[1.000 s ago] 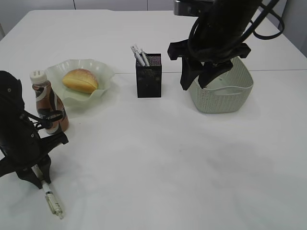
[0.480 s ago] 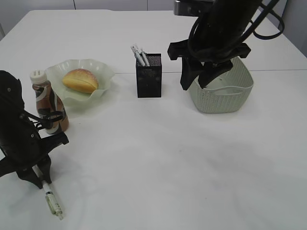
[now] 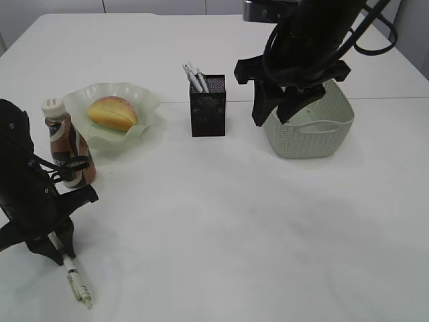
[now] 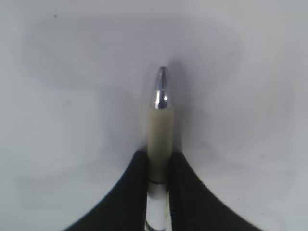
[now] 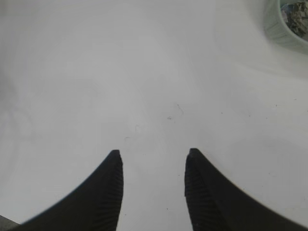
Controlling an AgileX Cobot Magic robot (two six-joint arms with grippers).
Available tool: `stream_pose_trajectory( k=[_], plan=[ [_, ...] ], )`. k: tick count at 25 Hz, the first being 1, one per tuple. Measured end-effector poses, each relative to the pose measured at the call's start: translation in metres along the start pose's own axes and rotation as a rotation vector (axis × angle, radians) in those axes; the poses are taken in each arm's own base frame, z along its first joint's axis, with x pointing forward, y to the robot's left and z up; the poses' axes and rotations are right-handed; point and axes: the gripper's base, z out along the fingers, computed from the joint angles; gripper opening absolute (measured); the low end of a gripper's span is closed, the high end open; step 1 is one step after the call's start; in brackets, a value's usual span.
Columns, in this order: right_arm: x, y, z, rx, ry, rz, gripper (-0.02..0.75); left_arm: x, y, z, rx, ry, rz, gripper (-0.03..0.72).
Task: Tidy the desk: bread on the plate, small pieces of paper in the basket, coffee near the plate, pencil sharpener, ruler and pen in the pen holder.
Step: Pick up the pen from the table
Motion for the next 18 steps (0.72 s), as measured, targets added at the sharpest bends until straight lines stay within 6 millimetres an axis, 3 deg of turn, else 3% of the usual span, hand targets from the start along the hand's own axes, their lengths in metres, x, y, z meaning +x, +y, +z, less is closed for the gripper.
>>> stream_pose_trajectory(
  k=[7,18],
  plan=[
    [0.0,0.0,0.0,0.0,0.0,0.0,0.347,0.003,0.001,-0.005,0.004,0.003,0.003,0.062],
    [0.0,0.0,0.0,0.0,0.0,0.0,0.347,0.011,0.007,-0.037,0.008,-0.022,0.046,0.062]
  ],
)
